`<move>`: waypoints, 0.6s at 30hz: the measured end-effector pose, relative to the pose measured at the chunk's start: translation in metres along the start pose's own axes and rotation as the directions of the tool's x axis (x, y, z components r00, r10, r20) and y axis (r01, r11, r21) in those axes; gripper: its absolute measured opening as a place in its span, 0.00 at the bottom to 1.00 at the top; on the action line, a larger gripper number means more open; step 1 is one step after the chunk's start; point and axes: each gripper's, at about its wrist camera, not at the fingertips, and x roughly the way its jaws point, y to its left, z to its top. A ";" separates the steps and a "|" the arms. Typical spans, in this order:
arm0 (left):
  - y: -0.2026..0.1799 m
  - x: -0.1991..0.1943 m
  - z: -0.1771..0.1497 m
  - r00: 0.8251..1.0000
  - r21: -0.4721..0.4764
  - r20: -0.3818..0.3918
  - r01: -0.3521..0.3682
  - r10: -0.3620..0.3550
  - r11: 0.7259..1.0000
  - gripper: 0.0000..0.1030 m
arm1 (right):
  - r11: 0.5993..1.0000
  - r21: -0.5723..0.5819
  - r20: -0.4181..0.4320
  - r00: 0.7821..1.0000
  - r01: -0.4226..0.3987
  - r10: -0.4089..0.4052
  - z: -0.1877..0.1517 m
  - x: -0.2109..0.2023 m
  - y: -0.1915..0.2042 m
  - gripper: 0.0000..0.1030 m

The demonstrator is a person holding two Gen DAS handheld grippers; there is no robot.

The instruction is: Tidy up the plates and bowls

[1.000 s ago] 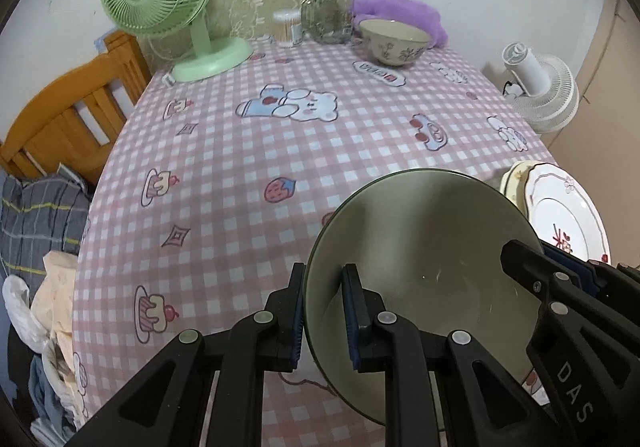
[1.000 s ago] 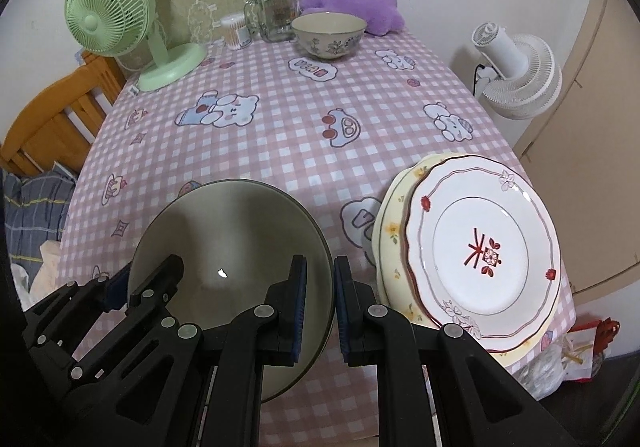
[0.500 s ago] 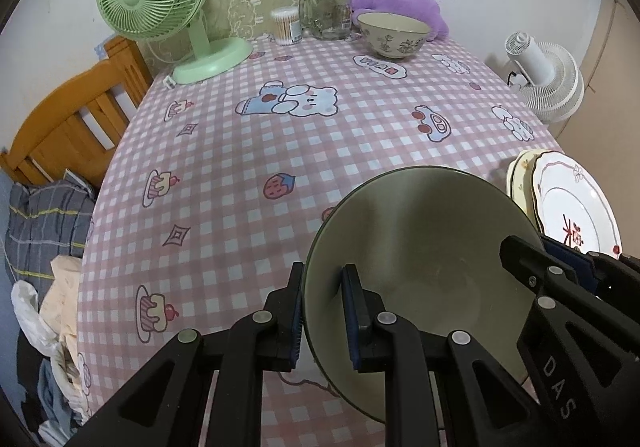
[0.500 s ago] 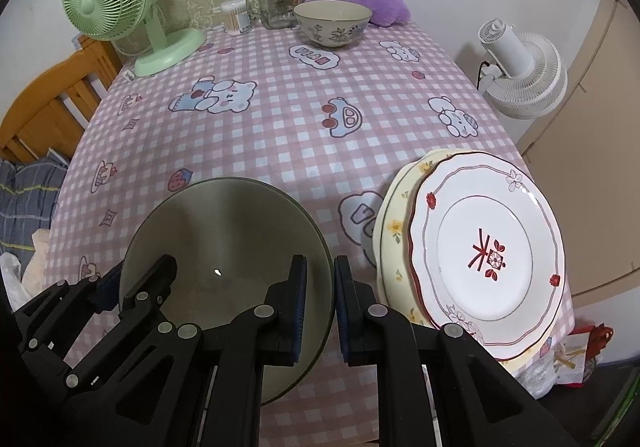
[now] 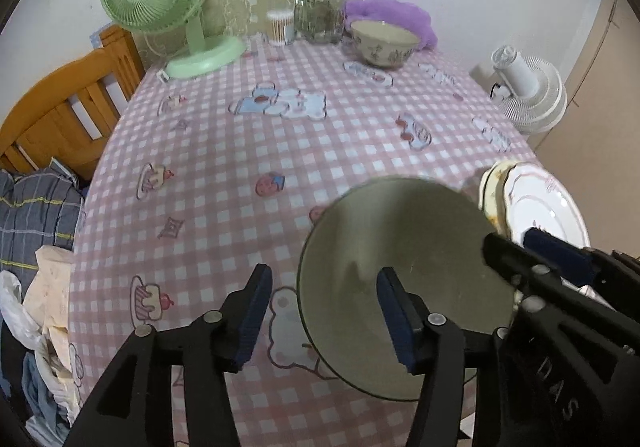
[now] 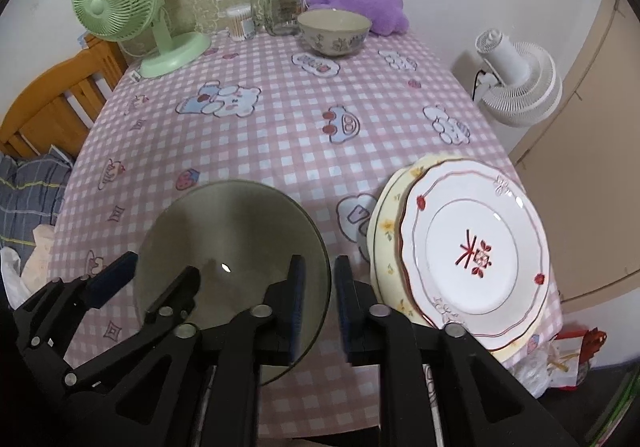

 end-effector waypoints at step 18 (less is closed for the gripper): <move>-0.014 -0.036 0.061 0.991 -0.036 0.131 -0.035 0.039 0.999 0.79 | 0.998 -0.015 0.156 0.986 -0.055 0.057 0.061 -0.039 -0.020 0.81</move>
